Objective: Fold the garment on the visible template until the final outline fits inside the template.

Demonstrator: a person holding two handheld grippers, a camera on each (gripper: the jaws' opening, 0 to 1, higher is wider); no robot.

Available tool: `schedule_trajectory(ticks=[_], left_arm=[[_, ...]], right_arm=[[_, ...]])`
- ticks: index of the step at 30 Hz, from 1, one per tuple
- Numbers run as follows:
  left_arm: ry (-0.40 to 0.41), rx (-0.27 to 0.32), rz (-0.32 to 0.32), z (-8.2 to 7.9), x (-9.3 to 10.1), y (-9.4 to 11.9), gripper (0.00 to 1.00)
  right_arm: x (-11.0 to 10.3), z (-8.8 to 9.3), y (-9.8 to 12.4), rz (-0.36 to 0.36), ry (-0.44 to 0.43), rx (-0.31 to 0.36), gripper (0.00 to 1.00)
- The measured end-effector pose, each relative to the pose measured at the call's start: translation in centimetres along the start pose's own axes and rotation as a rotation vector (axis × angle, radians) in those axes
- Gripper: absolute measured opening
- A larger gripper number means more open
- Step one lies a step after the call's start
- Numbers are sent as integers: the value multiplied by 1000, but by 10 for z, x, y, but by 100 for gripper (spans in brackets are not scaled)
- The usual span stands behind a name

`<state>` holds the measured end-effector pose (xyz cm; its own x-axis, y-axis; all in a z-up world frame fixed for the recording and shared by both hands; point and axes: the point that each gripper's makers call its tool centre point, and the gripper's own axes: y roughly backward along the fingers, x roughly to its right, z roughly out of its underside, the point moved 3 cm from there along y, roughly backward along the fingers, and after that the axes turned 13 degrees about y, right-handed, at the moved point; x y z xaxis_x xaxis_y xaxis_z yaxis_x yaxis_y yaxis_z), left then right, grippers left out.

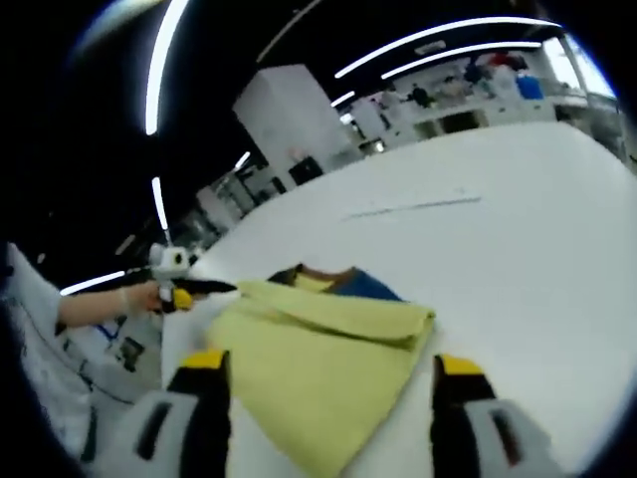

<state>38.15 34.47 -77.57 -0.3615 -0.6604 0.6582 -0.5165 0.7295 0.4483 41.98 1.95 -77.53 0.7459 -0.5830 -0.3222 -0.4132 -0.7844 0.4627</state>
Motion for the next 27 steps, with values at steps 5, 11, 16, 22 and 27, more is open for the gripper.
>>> schedule_trajectory(ticks=[5,11,16,22,27], left_arm=[[9,-17,-2,3,-4,-5,79],[15,-18,7,3,-3,-7,77],[22,-32,1,1,-5,-12,76],[19,-31,-6,-5,-8,-17,75],[18,-5,3,-17,-6,-25,75]], right_arm=[[-3,0,-5,-14,-1,0,80],[-4,3,-13,-27,-3,-12,78],[-6,4,-21,-37,-8,-15,77],[-5,2,-30,-49,-6,-20,75],[1,-8,-39,-45,2,-4,74]])
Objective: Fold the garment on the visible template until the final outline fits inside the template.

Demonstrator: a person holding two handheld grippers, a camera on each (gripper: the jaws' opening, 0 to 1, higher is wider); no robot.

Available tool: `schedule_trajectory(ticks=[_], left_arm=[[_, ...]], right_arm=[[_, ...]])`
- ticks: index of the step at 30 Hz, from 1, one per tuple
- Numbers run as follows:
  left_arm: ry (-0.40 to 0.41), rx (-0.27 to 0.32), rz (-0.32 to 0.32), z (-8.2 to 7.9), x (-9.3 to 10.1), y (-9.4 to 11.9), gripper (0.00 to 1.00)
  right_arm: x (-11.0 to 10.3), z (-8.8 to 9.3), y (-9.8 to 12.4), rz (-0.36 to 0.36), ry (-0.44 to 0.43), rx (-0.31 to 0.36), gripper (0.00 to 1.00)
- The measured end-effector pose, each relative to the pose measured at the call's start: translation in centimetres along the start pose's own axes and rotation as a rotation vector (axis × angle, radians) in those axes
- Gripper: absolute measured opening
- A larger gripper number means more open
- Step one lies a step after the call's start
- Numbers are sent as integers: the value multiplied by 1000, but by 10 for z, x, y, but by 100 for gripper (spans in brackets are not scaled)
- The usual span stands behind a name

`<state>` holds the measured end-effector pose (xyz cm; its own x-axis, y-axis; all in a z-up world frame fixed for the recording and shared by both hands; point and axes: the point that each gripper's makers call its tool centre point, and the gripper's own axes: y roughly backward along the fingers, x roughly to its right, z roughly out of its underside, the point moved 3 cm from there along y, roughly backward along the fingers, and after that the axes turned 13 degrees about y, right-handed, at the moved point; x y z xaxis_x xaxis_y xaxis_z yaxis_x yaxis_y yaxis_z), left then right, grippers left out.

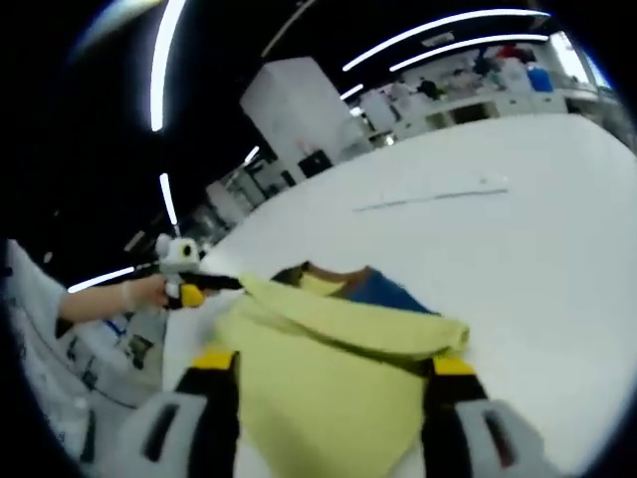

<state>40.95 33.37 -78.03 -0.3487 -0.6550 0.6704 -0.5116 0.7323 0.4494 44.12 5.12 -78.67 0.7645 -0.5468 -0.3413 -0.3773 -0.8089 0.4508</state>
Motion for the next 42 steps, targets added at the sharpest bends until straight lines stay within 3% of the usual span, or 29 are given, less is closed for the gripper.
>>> schedule_trajectory(ticks=[5,12,30,42], left_arm=[[10,39,-29,-10,-6,-9,74],[43,61,-62,-11,-17,-15,74],[80,103,-77,-15,-20,-14,74],[66,127,-92,-13,-14,6,72]], right_arm=[[16,-8,-9,53,-15,35,76],[38,-9,-20,101,-40,43,73],[41,-12,-17,127,-51,63,70],[34,-15,1,128,-9,55,67]])
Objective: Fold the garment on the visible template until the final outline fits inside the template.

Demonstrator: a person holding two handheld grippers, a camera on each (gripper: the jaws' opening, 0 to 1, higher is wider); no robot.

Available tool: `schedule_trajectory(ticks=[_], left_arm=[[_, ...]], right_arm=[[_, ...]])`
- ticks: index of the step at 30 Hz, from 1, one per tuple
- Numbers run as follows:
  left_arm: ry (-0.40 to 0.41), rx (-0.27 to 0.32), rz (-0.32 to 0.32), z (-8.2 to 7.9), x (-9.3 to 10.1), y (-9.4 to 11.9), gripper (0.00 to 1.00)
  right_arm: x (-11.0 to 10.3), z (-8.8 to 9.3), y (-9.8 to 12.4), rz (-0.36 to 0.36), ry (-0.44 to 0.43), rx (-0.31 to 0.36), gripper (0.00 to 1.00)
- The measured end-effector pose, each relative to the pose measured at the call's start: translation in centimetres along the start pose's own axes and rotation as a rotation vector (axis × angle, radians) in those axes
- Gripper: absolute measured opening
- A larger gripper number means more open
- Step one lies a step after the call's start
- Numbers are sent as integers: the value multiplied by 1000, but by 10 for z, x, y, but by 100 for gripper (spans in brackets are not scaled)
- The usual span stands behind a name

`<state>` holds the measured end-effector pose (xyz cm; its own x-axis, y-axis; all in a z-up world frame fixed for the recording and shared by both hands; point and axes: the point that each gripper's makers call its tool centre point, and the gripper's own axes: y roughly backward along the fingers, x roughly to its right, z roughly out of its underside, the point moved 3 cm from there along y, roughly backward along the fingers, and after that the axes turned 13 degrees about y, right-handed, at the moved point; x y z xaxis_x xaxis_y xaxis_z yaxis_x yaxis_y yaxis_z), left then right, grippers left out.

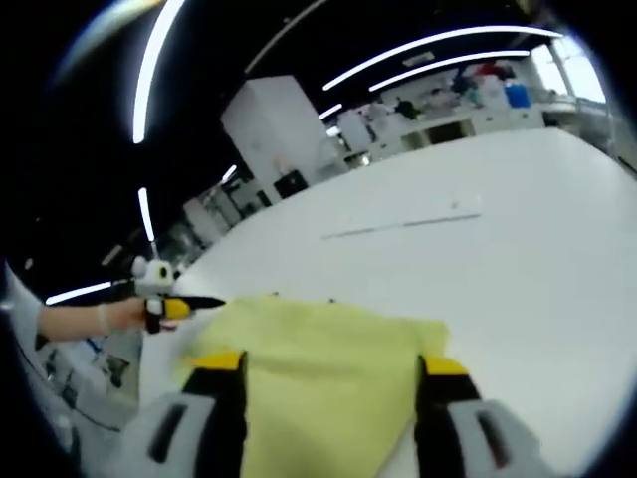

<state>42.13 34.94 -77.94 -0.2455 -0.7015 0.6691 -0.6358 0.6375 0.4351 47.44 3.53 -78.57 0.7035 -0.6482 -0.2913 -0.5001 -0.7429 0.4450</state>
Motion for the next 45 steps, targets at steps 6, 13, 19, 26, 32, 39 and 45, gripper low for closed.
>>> schedule_trajectory(ticks=[6,13,19,26,32,39,45], left_arm=[[-14,-11,-5,8,-1,13,73],[-38,-30,-8,15,-8,27,73],[-73,-55,-8,26,-4,39,72],[-104,-74,9,40,0,53,68],[-137,-117,2,61,-3,65,63],[-136,-134,-7,77,-10,77,57],[-131,-127,-8,88,-6,83,55]], right_arm=[[-10,3,16,7,1,4,66],[-16,13,38,18,2,1,65],[-29,26,58,31,8,-9,64],[-41,39,74,32,19,-24,64],[-49,53,86,32,16,-37,64],[-59,70,96,15,10,-55,63],[-62,81,104,1,13,-68,63]])
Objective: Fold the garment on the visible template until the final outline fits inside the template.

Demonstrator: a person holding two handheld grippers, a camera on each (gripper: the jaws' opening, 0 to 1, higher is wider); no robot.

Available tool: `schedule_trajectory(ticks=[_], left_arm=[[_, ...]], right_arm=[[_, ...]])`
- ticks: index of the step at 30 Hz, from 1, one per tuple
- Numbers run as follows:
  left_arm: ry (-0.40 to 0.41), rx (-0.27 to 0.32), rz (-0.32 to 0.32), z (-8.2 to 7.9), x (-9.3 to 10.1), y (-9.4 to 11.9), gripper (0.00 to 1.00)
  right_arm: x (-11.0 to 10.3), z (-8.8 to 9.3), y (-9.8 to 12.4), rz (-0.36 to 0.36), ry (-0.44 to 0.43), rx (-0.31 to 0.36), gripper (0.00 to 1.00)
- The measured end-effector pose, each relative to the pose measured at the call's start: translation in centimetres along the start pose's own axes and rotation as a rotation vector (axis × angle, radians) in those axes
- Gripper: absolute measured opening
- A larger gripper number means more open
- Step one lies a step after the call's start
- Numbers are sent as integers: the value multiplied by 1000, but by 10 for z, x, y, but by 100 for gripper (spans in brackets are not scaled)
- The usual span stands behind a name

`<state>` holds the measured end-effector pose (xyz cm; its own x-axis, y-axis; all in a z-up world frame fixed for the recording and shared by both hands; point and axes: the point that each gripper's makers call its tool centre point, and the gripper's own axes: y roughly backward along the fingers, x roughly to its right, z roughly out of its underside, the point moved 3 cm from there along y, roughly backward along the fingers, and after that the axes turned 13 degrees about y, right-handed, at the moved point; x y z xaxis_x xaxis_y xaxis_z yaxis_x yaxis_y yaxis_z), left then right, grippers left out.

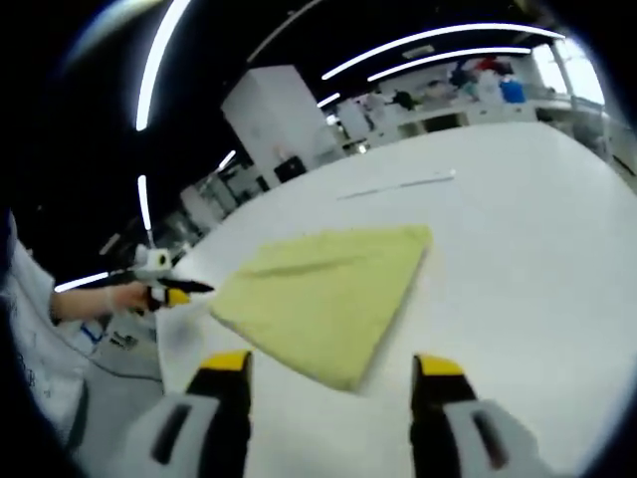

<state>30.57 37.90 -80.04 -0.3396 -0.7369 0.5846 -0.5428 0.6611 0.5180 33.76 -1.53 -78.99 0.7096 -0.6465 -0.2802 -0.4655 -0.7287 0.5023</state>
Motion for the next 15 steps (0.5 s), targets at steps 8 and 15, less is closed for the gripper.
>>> schedule_trajectory(ticks=[8,15], left_arm=[[-16,1,-13,15,5,3,51],[3,5,-21,24,3,2,44]], right_arm=[[-5,19,1,21,104,-79,57],[2,28,-5,37,158,-108,38]])
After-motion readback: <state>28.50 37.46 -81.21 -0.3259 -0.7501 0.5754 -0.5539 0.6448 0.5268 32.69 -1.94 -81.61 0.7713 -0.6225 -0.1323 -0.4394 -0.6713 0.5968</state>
